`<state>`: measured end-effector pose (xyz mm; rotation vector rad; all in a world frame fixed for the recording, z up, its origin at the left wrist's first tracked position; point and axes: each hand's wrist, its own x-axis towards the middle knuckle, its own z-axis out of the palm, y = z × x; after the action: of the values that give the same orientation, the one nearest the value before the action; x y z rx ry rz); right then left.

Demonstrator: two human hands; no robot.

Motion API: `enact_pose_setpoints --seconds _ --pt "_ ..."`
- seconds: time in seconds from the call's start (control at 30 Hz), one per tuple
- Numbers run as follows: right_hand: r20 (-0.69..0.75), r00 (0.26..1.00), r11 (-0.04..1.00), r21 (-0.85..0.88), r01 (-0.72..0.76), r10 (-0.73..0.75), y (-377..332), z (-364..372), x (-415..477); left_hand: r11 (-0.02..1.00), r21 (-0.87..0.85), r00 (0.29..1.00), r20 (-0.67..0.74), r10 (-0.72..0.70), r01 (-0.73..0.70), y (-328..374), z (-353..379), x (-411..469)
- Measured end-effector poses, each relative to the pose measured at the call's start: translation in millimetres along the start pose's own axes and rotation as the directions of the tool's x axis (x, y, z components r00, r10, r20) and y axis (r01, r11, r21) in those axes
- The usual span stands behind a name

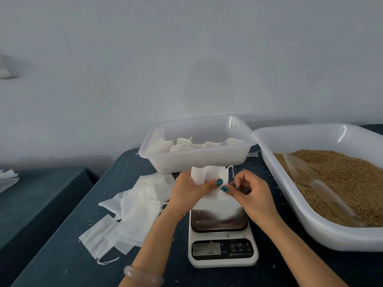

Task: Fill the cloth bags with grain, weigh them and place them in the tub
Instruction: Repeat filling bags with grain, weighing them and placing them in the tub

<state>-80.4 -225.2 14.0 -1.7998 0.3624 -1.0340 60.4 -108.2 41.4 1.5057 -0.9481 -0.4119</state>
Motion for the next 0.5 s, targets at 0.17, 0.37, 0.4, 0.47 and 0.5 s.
enact_pose_setpoints --seconds 0.17,0.37,0.4,0.47,0.5 --pt "0.012 1.0 1.0 0.029 0.012 -0.012 -6 0 0 1.0 0.014 0.999 -0.029 0.016 -0.016 3 -2 -2" --pt "0.06 0.997 0.999 0.012 0.047 -0.048 -11 -1 -1 1.0 0.021 0.996 -0.09 -0.014 0.016 4 -2 -1" --pt "0.068 0.996 0.999 0.009 0.053 -0.054 -11 -1 -2 1.0 0.021 0.996 -0.091 -0.011 0.012 4 -2 -1" --pt "0.076 0.995 0.998 0.0 0.06 -0.06 -11 -1 -2 1.0 0.009 0.996 -0.094 -0.008 0.009 5 -1 -1" --pt "0.077 0.995 0.998 -0.006 0.06 -0.059 -11 -1 -2 1.0 0.001 0.995 -0.097 -0.006 0.006 6 -1 -1"
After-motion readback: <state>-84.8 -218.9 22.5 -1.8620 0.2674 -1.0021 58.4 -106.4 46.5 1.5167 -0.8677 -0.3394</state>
